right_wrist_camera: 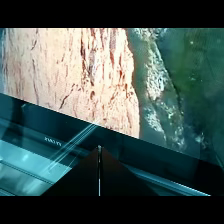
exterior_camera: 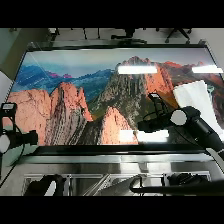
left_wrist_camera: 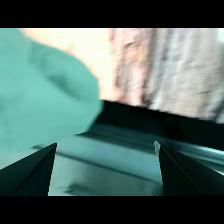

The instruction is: Fold the shirts.

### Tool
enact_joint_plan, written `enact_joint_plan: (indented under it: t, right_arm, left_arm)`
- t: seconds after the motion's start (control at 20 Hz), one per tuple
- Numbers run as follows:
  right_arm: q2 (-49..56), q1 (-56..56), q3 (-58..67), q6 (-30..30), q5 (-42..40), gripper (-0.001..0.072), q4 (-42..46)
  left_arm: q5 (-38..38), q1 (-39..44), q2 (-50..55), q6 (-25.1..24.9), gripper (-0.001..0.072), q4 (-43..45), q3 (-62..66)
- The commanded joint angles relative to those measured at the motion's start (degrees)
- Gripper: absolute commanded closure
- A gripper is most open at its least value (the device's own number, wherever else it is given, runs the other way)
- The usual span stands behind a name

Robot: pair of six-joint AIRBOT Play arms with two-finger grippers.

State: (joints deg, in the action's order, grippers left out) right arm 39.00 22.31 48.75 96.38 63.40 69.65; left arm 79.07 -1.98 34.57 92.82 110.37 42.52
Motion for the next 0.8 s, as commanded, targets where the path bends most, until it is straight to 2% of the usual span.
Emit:
enact_joint_plan:
  t: [0.0,0.15,0.25,0.5,0.7,0.75]
  right_arm:
    - [0.0,0.0,0.0,0.0,0.0,0.0695,0.0]
    - [0.0,0.0,0.0,0.0,0.0,0.0695,0.0]
    - [0.0,0.0,0.0,0.0,0.0,0.0695,0.0]
    - [0.0,0.0,0.0,0.0,0.0,0.0695,0.0]
    - [0.0,0.0,0.0,0.0,0.0,0.0695,0.0]
    - [0.0,0.0,0.0,0.0,0.0,0.0695,0.0]
  left_arm:
    - [-2.1,0.0,6.1,-4.3,0.0005,12.1,-6.3]
    - [-8.8,-0.4,15.1,-5.6,0.0005,19.8,-10.5]
    - [-12.0,-3.5,22.1,-5.6,0.0005,20.6,-10.0]
    - [-11.5,-16.4,38.9,-6.8,0.0004,20.0,-3.2]
    - [-10.2,-20.8,46.7,-9.2,0.0007,18.7,3.4]
    - [-9.7,-21.2,48.4,-9.3,0.0036,18.6,5.0]
